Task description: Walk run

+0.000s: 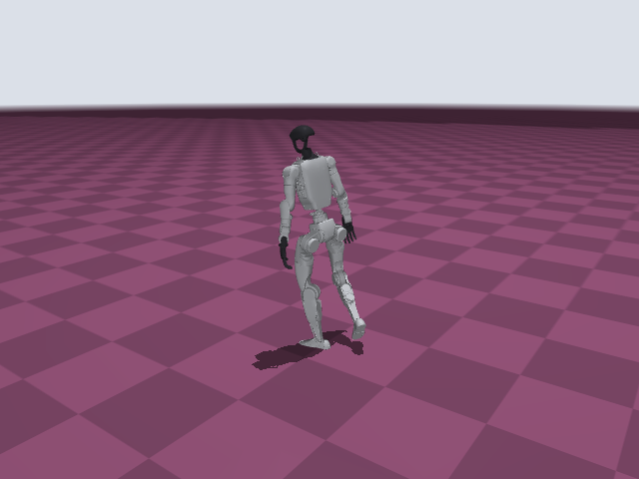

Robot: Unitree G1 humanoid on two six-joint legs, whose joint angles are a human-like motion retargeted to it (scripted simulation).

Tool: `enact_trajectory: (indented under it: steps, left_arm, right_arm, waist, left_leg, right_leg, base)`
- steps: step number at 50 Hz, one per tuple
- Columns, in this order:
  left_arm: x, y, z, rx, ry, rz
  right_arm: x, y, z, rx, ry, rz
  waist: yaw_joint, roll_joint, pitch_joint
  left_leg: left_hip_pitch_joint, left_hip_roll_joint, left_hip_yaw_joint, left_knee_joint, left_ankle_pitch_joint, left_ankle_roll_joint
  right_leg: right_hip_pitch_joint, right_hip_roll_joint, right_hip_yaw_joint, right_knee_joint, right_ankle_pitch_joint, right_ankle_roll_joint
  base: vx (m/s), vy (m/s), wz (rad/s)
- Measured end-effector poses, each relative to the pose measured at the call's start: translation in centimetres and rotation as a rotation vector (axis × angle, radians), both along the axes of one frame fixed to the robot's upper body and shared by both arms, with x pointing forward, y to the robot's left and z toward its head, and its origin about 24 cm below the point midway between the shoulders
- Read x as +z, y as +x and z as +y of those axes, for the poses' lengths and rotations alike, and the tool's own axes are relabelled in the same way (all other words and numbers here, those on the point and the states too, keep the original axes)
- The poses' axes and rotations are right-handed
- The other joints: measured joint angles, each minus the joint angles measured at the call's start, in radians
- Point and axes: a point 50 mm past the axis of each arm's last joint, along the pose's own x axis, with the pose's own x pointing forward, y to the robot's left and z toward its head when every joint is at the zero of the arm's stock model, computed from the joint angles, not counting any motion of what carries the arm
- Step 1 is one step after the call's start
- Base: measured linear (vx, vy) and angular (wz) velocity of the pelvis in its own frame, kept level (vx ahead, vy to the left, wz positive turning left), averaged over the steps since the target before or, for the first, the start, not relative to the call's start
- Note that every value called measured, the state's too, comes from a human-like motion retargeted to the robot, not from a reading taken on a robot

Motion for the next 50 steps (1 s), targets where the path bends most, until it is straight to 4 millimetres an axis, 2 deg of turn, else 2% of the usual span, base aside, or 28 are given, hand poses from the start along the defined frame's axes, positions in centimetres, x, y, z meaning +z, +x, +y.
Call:
enact_trajectory:
  steps: [3,6,8,10,12,15,17,20,22,25,26,27,30,33,35,39,43,45,47,50]
  left_arm:
    - [0.7,3.0,0.9,-0.092,0.015,-0.062]
    - [1.5,6.0,1.2,-0.136,-0.004,-0.148]
    - [2.1,7.9,1.2,-0.151,-0.020,-0.225]
    - [2.7,9.7,0.8,-0.166,-0.040,-0.312]
    - [2.9,10.7,0.2,-0.174,-0.063,-0.372]
    - [2.7,11.2,-1.2,-0.164,-0.105,-0.420]
    - [2.2,10.3,-2.0,-0.136,-0.134,-0.412]
    - [0.9,7.3,-2.8,-0.106,-0.161,-0.319]
    - [-0.2,4.6,-3.7,-0.103,-0.165,-0.211]
    - [-1.3,-0.2,-5.1,-0.055,-0.169,-0.052]
    - [-1.5,-1.4,-5.2,-0.049,-0.177,0.000]
    - [-1.5,-2.5,-5.3,-0.047,-0.186,0.048]
    - [-1.5,-4.6,-5.2,-0.055,-0.219,0.152]
    - [-1.5,-6.3,-5.5,-0.031,-0.216,0.189]
    - [-1.4,-7.1,-5.7,-0.010,-0.205,0.205]
    - [-1.5,-7.7,-6.3,0.025,-0.215,0.216]
    - [-1.6,-7.3,-6.8,0.051,-0.238,0.207]
    - [-1.7,-6.9,-7.0,0.060,-0.255,0.193]
    - [-1.7,-6.5,-7.0,0.068,-0.265,0.180]
    - [-1.6,-6.7,-6.4,0.088,-0.245,0.182]
  right_arm:
    - [-0.1,-1.2,-0.1,-0.113,0.005,0.050]
    - [-0.4,-2.2,0.3,-0.211,0.051,0.101]
    - [-0.5,-2.4,0.8,-0.261,0.080,0.118]
    - [-0.6,-2.6,1.3,-0.304,0.100,0.119]
    - [-0.6,-2.6,1.5,-0.333,0.092,0.102]
    - [-0.6,-1.9,1.4,-0.354,0.082,0.070]
    - [-0.6,-1.2,1.4,-0.347,0.085,0.050]
    - [-0.5,-0.6,1.4,-0.335,0.094,0.028]
    - [-0.5,-0.6,1.1,-0.351,0.082,0.031]
    - [-0.5,-0.6,0.7,-0.349,0.049,0.050]
    - [-0.4,-0.3,0.7,-0.348,0.050,0.047]
    - [-0.4,0.1,0.7,-0.343,0.054,0.043]
    - [-0.3,2.2,0.5,-0.291,0.068,0.023]
    - [0.2,4.9,0.4,-0.209,0.038,-0.038]
    - [0.6,6.8,0.5,-0.172,0.038,-0.121]
    - [1.8,10.9,2.1,-0.147,0.155,-0.310]
    - [3.4,14.2,4.0,-0.228,0.282,-0.486]
    - [4.0,15.2,4.6,-0.272,0.323,-0.542]
    - [4.1,15.5,5.0,-0.290,0.348,-0.545]
    - [3.4,14.6,5.3,-0.256,0.353,-0.475]
  waist:
    - [-0.047,-0.007,0.012]
    - [-0.088,-0.017,0.030]
    - [-0.116,-0.028,0.047]
    - [-0.145,-0.028,0.061]
    - [-0.136,-0.028,0.064]
    - [-0.103,-0.030,0.056]
    - [-0.124,-0.017,0.041]
    - [-0.173,0.003,0.037]
    - [-0.164,0.011,0.046]
    - [-0.109,-0.064,0.025]
    - [-0.105,-0.085,0.024]
    - [-0.101,-0.104,0.021]
    - [-0.087,-0.132,0.021]
    - [-0.054,-0.089,0.024]
    - [-0.015,-0.068,0.019]
    - [0.056,-0.041,0.031]
    - [0.107,-0.025,0.048]
    - [0.123,-0.044,0.045]
    - [0.135,-0.065,0.040]
    - [0.156,-0.084,0.027]
  left_leg:
    - [0.077,-0.060,-0.002,-0.072,-0.006,-0.006]
    - [0.161,-0.110,0.008,-0.121,-0.031,-0.018]
    - [0.218,-0.142,0.002,-0.142,-0.054,-0.027]
    - [0.279,-0.163,-0.019,-0.156,-0.083,-0.039]
    - [0.325,-0.174,-0.012,-0.158,-0.110,-0.055]
    - [0.364,-0.198,0.016,-0.142,-0.148,-0.081]
    - [0.372,-0.205,0.002,-0.117,-0.153,-0.094]
    - [0.401,-0.204,-0.055,-0.050,-0.069,-0.133]
    - [0.406,-0.200,-0.078,0.037,0.072,-0.155]
    - [0.364,-0.229,0.035,0.237,0.330,-0.118]
    - [0.327,-0.219,0.058,0.344,0.361,-0.102]
    - [0.288,-0.202,0.079,0.446,0.370,-0.091]
    - [0.148,-0.087,0.136,0.704,0.252,-0.071]
    - [-0.031,-0.012,0.085,0.798,0.182,-0.116]
    - [-0.140,0.000,0.056,0.762,0.139,-0.146]
    - [-0.277,0.016,0.068,0.500,0.083,-0.102]
    - [-0.373,-0.064,-0.054,0.163,0.056,-0.079]
    - [-0.412,-0.104,-0.124,0.053,0.042,-0.076]
    - [-0.414,-0.122,-0.128,0.019,0.051,-0.055]
    - [-0.393,-0.109,-0.076,0.077,0.147,-0.008]
  right_leg:
    - [-0.129,-0.021,0.017,-0.064,-0.064,-0.007]
    - [-0.205,-0.013,0.025,-0.305,-0.137,-0.067]
    - [-0.226,0.009,0.034,-0.500,-0.153,-0.103]
    - [-0.254,0.068,0.102,-0.686,-0.172,-0.128]
    - [-0.280,0.095,0.132,-0.769,-0.199,-0.073]
    - [-0.294,0.104,0.082,-0.758,-0.224,-0.098]
    - [-0.296,0.087,0.067,-0.689,-0.199,-0.169]
    - [-0.259,0.055,0.045,-0.636,-0.115,-0.193]
    - [-0.230,0.037,0.086,-0.582,-0.153,-0.191]
    - [-0.106,-0.048,0.066,-0.630,-0.219,-0.165]
    - [-0.071,-0.075,0.061,-0.644,-0.232,-0.151]
    - [-0.041,-0.100,0.055,-0.654,-0.245,-0.139]
    - [0.042,-0.128,0.006,-0.687,-0.281,-0.114]
    - [0.143,-0.043,-0.053,-0.786,-0.284,-0.112]
    - [0.189,0.004,-0.063,-0.832,-0.289,-0.101]
    - [0.280,0.078,-0.081,-0.881,-0.330,-0.083]
    - [0.372,0.142,-0.091,-0.912,-0.377,-0.048]
    - [0.390,0.134,-0.074,-0.903,-0.394,-0.022]
    - [0.406,0.125,-0.048,-0.885,-0.404,0.011]
    - [0.445,0.117,-0.003,-0.851,-0.372,0.077]
  base:
    - [0.48,0.15,0.33]
    - [0.60,0.14,0.10]
    - [0.60,0.07,0.33]
    - [0.77,0.03,0.50]
    - [0.79,0.02,-0.05]
    - [0.85,0.05,-0.30]
    - [0.74,0.05,0.40]
    - [0.99,-0.05,0.85]
    - [0.98,0.01,0.61]
    - [0.95,-0.02,-0.14]
    - [0.78,-0.06,0.27]
    - [0.81,-0.08,0.81]
    - [0.74,-0.06,0.79]
    - [0.57,-0.07,0.20]
    - [0.80,-0.09,-0.17]
    - [0.69,-0.05,-0.02]
    - [0.74,0.00,-0.01]
    - [0.74,0.02,-0.19]
    - [0.64,0.02,-0.41]
    - [0.97,0.10,-0.73]
